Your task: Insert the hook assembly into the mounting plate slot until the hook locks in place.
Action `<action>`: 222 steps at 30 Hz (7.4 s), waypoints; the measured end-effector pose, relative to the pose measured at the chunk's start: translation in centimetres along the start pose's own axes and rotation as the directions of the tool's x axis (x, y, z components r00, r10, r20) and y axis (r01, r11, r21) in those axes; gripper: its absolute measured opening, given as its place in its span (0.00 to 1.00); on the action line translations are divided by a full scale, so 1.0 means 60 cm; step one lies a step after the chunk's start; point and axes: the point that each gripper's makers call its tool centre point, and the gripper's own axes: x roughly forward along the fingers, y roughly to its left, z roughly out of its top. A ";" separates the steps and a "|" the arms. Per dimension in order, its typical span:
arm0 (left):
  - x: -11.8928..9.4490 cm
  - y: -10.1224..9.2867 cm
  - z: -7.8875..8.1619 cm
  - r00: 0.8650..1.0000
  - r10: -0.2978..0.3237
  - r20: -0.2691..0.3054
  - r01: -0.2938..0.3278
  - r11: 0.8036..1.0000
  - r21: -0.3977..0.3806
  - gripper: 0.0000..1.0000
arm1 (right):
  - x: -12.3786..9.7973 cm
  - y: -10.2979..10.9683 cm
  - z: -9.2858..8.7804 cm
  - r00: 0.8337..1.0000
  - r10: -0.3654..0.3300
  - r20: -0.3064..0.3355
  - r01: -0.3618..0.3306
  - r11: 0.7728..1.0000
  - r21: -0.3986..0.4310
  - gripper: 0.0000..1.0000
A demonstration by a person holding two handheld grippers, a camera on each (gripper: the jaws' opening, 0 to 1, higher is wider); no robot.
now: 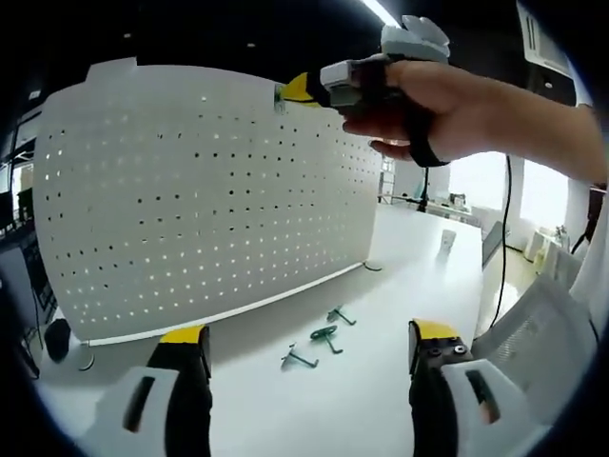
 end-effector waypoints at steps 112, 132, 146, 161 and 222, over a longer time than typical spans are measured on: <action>-0.012 -0.012 -0.031 1.000 0.004 -0.021 -0.004 1.000 0.007 0.86 | 0.076 0.035 -0.038 0.997 -0.038 -0.064 0.036 0.999 -0.034 0.58; -0.013 -0.012 -0.022 1.000 -0.006 0.006 0.006 1.000 0.001 0.87 | 0.034 0.055 -0.044 0.949 0.304 -0.086 -0.310 0.948 -0.071 0.59; -0.015 -0.012 -0.013 1.000 -0.005 0.019 0.005 1.000 0.006 0.87 | -0.029 0.046 -0.068 0.912 0.398 -0.102 -0.407 0.910 -0.081 0.59; -0.020 -0.008 -0.008 1.000 0.003 0.017 -0.004 1.000 0.017 0.88 | -0.117 0.004 -0.141 0.911 0.379 -0.161 -0.395 0.915 -0.081 0.66; -0.059 0.006 0.000 0.999 0.020 0.025 -0.021 1.000 0.020 0.91 | -0.384 -0.169 -0.321 0.895 0.219 -0.389 -0.266 0.961 -0.071 0.70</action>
